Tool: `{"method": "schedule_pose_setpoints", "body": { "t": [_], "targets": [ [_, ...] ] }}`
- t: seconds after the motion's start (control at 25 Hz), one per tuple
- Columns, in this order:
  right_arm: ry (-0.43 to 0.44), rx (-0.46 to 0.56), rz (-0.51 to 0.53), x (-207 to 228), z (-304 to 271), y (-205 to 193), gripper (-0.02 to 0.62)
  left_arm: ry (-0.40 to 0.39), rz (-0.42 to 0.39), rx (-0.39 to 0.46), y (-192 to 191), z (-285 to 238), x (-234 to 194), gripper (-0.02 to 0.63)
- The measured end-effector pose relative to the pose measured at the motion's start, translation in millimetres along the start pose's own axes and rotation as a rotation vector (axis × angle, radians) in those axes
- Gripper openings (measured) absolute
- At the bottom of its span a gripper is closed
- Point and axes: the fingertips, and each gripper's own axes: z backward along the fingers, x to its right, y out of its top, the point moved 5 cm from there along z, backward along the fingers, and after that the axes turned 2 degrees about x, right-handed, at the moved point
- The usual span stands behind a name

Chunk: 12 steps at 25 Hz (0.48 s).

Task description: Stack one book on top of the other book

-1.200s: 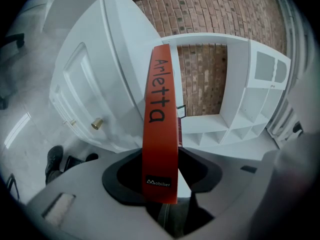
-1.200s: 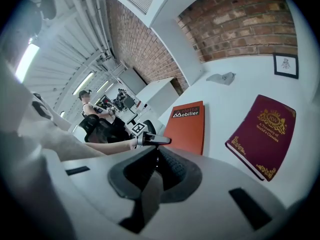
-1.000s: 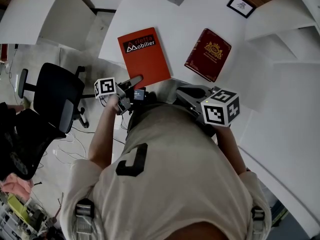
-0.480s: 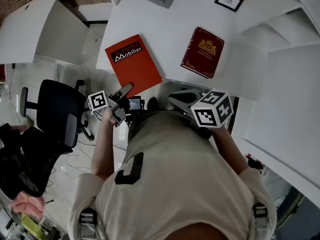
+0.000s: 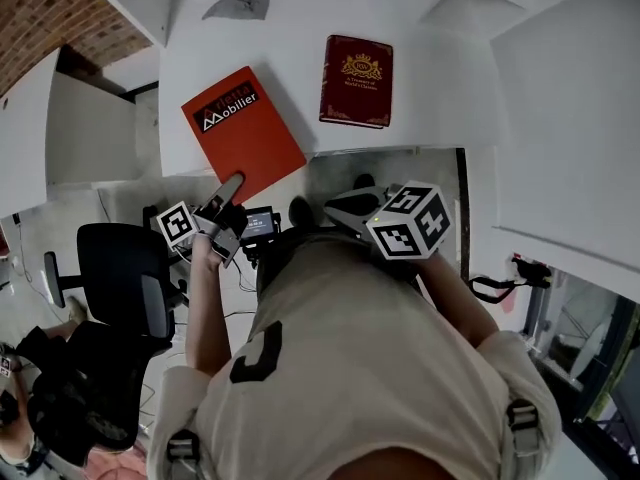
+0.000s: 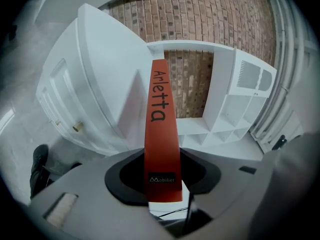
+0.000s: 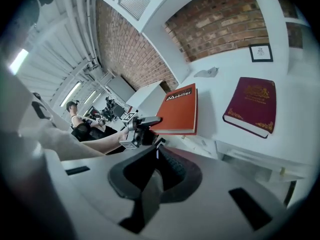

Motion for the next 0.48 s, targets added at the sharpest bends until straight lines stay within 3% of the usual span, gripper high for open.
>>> {"method": "schedule_pose_setpoints", "body": {
  "t": [0.24, 0.48],
  "targets": [
    [-0.003, 0.054, -0.004, 8.5, 17.4, -3.0, 0.011, 0.012, -0.05, -0.064, -7.2, -18.0, 13.5, 0.153],
    [0.008, 0.133, -0.056, 32.7, 45.9, -3.1, 0.009, -0.004, -0.032, -0.039, -16.7, -42.8, 24.9, 0.153]
  ]
}}
